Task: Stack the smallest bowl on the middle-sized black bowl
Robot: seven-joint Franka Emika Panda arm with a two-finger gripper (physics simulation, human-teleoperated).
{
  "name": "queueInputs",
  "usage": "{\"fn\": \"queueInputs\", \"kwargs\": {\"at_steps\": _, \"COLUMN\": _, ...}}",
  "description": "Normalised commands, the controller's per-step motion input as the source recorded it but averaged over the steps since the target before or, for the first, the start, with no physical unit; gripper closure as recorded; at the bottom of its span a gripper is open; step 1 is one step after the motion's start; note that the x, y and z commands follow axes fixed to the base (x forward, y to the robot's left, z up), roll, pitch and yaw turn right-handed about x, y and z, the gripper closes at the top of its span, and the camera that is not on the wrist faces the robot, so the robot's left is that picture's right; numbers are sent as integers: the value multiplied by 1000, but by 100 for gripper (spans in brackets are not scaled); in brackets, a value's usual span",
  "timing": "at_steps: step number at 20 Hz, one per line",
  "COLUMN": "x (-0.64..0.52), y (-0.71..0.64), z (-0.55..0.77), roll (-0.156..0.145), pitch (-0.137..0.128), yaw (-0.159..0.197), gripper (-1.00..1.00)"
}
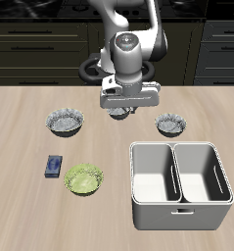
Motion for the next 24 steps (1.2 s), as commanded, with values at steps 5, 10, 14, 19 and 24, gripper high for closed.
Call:
{"fn": "queueInputs", "kwargs": {"at_steps": 5, "x": -44, "y": 166, "z": 356, "roll": 17, "pitch": -53, "yaw": 12, "gripper": 100}}
{"fn": "queueInputs", "kwargs": {"at_steps": 10, "x": -20, "y": 96, "z": 174, "roll": 12, "pitch": -25, "yaw": 5, "gripper": 100}}
{"fn": "queueInputs", "kwargs": {"at_steps": 14, "x": -49, "y": 126, "z": 218, "roll": 24, "pitch": -36, "yaw": 17, "gripper": 100}}
{"fn": "queueInputs", "kwargs": {"at_steps": 19, "x": -54, "y": 105, "z": 187, "roll": 15, "pitch": -31, "yaw": 13, "gripper": 100}}
{"fn": "queueInputs", "kwargs": {"at_steps": 24, "x": 5, "y": 235, "z": 136, "roll": 19, "pitch": -27, "yaw": 1, "gripper": 100}}
